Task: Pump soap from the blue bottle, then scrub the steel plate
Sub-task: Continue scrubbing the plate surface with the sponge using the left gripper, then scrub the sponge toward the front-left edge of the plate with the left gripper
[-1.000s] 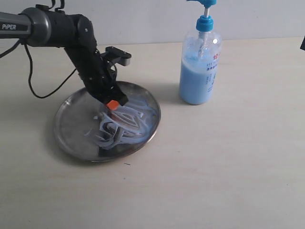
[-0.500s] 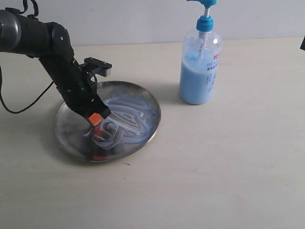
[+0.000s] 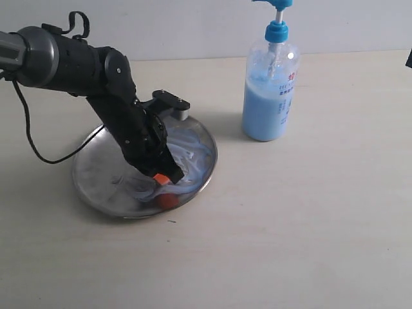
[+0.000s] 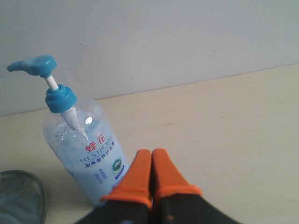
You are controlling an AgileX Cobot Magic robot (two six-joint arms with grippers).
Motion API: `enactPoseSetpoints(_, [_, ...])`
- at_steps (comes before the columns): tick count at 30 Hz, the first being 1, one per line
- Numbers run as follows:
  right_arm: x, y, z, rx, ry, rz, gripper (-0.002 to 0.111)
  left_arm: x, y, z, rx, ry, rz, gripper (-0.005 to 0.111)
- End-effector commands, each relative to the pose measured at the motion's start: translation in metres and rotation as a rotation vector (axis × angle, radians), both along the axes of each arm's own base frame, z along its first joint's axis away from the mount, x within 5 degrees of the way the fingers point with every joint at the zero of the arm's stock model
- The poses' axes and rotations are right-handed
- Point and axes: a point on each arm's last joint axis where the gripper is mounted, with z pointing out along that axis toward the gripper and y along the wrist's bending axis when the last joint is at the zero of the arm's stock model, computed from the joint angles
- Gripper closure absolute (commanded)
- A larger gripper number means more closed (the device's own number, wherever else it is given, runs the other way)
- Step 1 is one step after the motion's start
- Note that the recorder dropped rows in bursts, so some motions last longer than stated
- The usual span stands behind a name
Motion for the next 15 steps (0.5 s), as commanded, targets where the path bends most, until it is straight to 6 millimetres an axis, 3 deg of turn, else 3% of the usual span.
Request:
enactPoseSetpoints(1, [0.001, -0.001, 0.005, -0.004, -0.025, -0.002, 0.108, -0.005, -0.011, -0.009, 0.004, 0.011, -0.028, 0.107])
enactPoseSetpoints(9, [0.001, -0.001, 0.005, -0.004, -0.025, -0.002, 0.108, 0.017, -0.022, 0.013, -0.048, -0.091, -0.023, 0.107])
enactPoseSetpoints(15, [0.001, -0.001, 0.004, -0.004, -0.021, -0.002, 0.108, 0.007, -0.01, 0.004, 0.059, -0.025, -0.067, 0.107])
